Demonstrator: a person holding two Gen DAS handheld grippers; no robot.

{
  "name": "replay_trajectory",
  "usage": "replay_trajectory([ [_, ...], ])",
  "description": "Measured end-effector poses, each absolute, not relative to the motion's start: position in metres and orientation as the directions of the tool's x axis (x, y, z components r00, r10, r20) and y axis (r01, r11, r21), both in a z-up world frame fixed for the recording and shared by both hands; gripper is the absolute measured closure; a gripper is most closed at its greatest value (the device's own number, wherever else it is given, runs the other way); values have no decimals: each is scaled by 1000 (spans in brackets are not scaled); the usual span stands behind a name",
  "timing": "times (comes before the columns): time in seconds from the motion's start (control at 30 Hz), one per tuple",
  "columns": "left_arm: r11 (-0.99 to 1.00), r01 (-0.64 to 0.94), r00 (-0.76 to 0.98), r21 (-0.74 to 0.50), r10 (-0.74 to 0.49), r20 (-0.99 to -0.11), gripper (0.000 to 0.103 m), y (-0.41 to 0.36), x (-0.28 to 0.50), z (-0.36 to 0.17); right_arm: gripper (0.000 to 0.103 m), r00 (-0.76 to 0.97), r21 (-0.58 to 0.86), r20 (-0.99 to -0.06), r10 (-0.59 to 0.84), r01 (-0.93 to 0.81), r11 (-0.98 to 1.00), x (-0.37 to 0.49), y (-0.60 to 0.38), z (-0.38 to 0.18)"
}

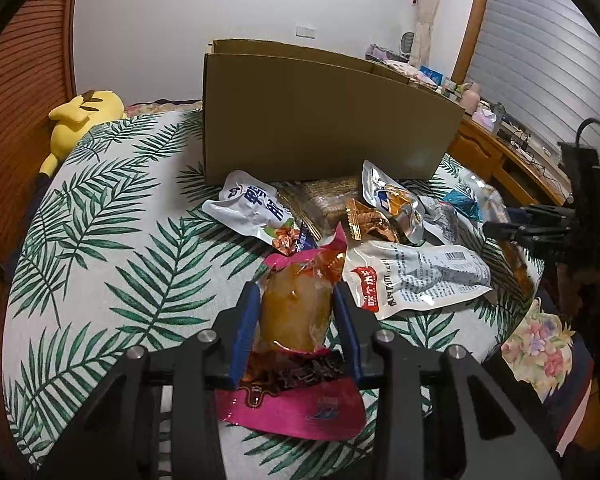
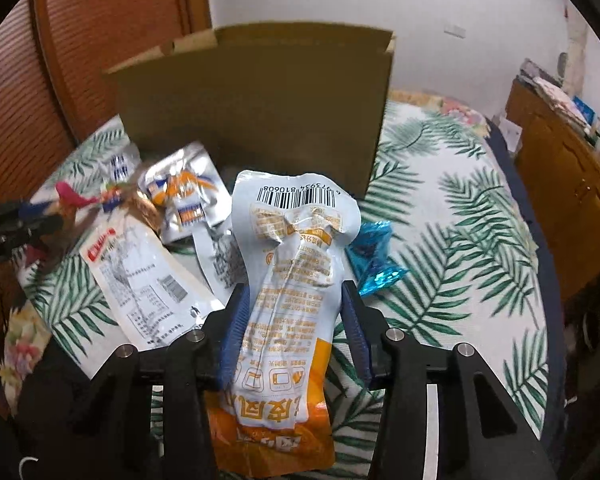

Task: Organize snacks
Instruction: 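Lift both held packs and carry them over the cardboard box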

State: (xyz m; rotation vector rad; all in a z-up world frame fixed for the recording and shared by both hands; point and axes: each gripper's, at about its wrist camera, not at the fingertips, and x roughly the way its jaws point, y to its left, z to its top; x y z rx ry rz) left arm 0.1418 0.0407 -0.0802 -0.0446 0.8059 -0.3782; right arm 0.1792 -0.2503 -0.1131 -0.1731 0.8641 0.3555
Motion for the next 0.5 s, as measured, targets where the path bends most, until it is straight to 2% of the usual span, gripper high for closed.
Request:
replay_trajectory([
  [0.5,936,299,705,-184,-347,-619,68,50,135,-41,57,674,-5,-683,282,-391,920,166,-244,-66],
])
